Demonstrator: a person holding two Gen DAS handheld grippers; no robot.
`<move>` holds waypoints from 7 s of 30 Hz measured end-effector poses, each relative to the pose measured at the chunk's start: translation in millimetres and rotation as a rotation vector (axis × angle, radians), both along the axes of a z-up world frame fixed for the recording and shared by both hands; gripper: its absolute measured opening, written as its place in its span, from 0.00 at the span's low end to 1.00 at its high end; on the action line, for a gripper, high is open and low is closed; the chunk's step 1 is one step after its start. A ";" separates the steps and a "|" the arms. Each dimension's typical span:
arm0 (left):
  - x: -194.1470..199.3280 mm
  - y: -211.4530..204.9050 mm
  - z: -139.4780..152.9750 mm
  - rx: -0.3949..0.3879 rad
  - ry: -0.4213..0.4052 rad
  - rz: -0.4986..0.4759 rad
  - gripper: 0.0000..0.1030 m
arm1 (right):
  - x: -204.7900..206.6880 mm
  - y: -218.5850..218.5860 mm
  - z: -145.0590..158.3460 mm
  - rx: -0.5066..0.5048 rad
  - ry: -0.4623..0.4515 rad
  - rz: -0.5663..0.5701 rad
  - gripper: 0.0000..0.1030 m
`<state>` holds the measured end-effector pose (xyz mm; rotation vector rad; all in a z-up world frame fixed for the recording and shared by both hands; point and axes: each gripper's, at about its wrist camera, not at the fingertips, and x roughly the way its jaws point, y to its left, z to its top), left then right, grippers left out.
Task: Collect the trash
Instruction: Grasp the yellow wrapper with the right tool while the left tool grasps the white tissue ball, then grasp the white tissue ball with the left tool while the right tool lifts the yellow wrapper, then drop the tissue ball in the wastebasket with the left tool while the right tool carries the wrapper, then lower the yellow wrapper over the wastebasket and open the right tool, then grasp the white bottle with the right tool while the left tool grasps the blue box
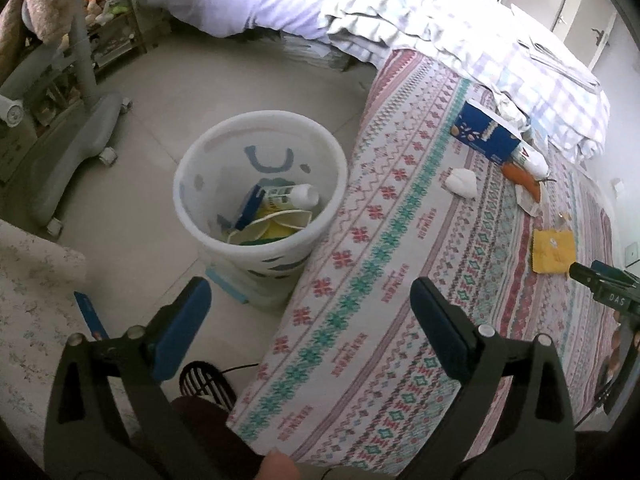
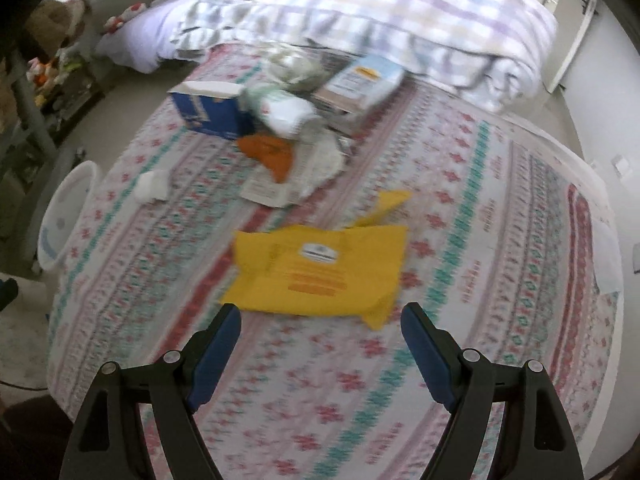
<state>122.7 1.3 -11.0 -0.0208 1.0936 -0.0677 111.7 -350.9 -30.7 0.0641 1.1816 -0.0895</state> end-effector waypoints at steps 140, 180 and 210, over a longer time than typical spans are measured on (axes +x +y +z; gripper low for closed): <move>13.9 129.0 -17.2 0.024 -0.082 0.249 0.91 | 90.9 249.5 19.9 0.260 -0.261 0.328 0.14; 19.1 34.9 4.9 0.049 -0.063 -0.011 0.92 | 65.0 105.3 23.2 0.085 -0.259 0.180 0.79; 123.5 -111.3 -2.0 -0.062 -0.059 -0.097 0.92 | 139.1 9.7 -18.5 0.170 -0.171 -0.006 0.36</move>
